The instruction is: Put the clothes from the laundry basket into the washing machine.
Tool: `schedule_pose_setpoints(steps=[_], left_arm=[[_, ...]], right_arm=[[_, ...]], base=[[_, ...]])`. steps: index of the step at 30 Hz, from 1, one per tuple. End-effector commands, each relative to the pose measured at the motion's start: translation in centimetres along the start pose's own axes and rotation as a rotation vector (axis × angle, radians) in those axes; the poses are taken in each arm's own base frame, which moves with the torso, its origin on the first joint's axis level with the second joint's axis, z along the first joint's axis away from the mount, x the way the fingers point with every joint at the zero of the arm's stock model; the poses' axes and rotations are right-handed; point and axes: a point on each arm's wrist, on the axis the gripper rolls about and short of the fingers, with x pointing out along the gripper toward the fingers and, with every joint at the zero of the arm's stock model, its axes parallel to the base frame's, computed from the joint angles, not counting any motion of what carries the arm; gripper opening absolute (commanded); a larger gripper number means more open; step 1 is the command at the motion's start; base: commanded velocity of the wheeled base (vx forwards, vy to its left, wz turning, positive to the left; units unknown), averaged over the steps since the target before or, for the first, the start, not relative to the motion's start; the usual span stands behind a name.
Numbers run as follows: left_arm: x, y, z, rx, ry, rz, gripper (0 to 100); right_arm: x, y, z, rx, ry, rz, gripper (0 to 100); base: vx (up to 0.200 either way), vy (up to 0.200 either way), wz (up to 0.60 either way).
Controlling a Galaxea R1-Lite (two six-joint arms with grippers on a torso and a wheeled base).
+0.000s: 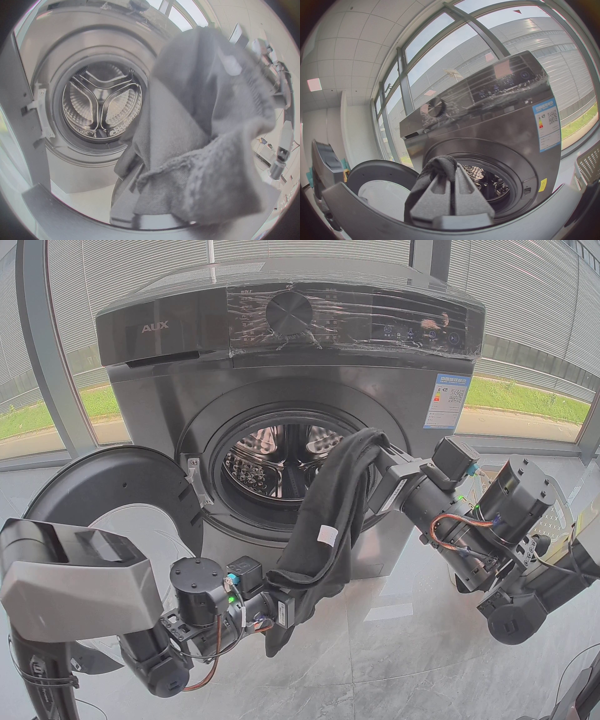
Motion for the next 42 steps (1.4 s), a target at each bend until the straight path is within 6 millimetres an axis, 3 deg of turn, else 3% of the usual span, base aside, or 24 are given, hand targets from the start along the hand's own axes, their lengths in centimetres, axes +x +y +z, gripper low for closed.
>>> schedule_pose_setpoints(steps=[1, 8, 16, 17, 19, 33, 40, 42], left_arm=[[-4.1, -1.4, 3.0, 0.003, -0.050, -0.056, 0], [-7.7, -1.7, 4.4, 0.004, -0.069, -0.095, 0], [-7.7, 0.1, 5.6, 0.001, -0.123, -0.026, 0], [-7.6, 0.2, 5.8, 0.001, -0.131, -0.022, 0], [-7.6, 0.2, 6.1, 0.002, -0.143, -0.023, 0], [-7.3, 0.5, 6.8, 0.003, -0.178, -0.004, 0], [-7.3, 0.5, 6.9, 0.003, -0.181, -0.004, 0], [-7.4, 0.6, 6.9, 0.001, -0.184, 0.006, 0]], right_arm=[[0.7, -2.2, -2.4, -0.022, 0.045, -0.055, 0], [0.6, -4.0, -5.0, -0.040, 0.105, -0.103, 0], [-1.4, -4.6, -7.9, -0.039, 0.240, -0.114, 0], [-1.9, -4.8, -9.4, -0.042, 0.294, -0.121, 0], [-2.2, -4.9, -10.0, -0.042, 0.319, -0.124, 0], [-5.9, -3.5, -10.8, -0.035, 0.459, -0.066, 0], [-6.1, -3.3, -10.6, -0.021, 0.463, -0.065, 0], [-7.0, -3.3, -10.8, -0.024, 0.495, -0.067, 0]], base=[[0.000, 0.000, 0.00], [0.000, 0.000, 0.00], [0.000, 0.000, 0.00], [0.000, 0.000, 0.00], [0.000, 0.000, 0.00], [0.000, 0.000, 0.00], [0.000, 0.000, 0.00], [0.000, 0.000, 0.00]])
